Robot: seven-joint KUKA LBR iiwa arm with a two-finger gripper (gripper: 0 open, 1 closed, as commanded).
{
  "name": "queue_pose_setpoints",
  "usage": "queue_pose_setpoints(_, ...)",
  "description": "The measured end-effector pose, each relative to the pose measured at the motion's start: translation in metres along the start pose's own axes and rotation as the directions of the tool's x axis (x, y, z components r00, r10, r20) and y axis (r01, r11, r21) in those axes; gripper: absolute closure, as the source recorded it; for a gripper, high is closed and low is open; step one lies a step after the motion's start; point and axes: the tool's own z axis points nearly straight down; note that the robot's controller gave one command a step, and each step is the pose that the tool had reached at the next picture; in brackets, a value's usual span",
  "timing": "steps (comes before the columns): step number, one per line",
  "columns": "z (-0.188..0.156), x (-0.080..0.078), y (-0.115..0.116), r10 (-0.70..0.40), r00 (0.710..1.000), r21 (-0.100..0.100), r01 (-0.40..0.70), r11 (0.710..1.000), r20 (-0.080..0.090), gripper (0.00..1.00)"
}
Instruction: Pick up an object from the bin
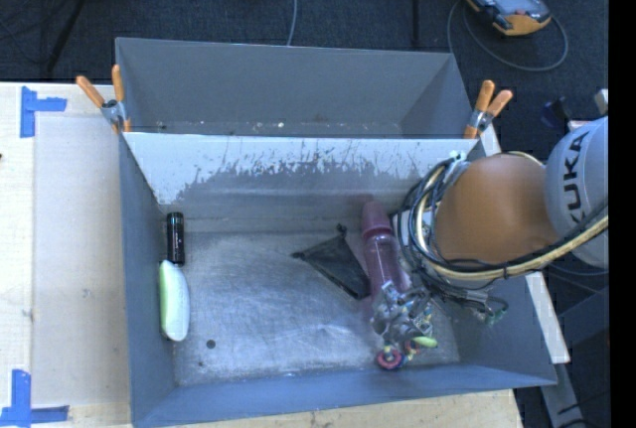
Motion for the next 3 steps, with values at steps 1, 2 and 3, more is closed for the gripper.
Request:
queue_pose_setpoints(1,0.000,0.000,0.000,0.001,1.000,0.000,-0.001,1.000,0.000,1.00)
queue_pose_setpoints(2,-0.044,0.011,-0.004,-0.053,0.999,-0.005,0.053,0.999,-0.004,1.00)
queue_pose_setpoints(3,-0.114,-0.001,-0.017,-0.072,0.997,-0.001,0.072,0.997,0.001,1.00)
